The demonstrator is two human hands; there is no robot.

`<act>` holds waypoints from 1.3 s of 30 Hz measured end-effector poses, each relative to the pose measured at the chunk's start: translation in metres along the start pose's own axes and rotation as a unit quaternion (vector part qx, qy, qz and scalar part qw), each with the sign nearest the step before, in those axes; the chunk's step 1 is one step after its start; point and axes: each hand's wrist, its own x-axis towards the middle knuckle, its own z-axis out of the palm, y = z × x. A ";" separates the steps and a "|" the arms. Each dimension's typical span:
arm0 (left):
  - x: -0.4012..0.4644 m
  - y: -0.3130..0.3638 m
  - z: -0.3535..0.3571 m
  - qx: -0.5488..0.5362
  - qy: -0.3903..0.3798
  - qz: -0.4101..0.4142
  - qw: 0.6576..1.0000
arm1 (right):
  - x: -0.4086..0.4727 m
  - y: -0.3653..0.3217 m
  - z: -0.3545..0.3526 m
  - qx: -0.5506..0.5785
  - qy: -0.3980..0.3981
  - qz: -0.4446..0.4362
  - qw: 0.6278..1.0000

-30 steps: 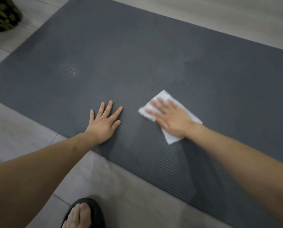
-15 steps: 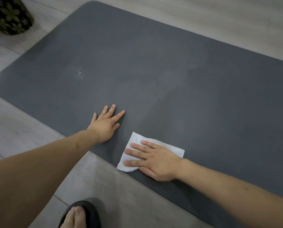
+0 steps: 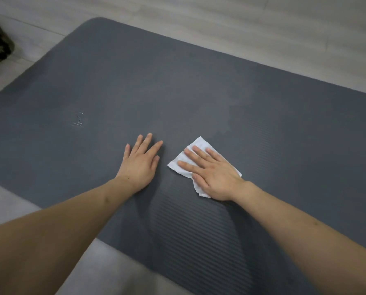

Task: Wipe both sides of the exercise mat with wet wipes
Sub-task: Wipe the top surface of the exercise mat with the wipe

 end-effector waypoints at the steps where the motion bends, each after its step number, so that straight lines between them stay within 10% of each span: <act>1: 0.012 0.004 0.000 0.000 0.001 0.008 1.000 | 0.002 0.003 0.001 0.004 0.007 0.020 1.000; 17: 0.259 0.048 -0.026 0.027 0.033 0.098 0.994 | 0.105 0.131 -0.026 0.055 0.086 0.398 0.912; 39: 0.340 0.050 -0.023 0.054 0.058 0.079 0.994 | 0.223 0.315 -0.077 0.079 0.084 0.488 0.865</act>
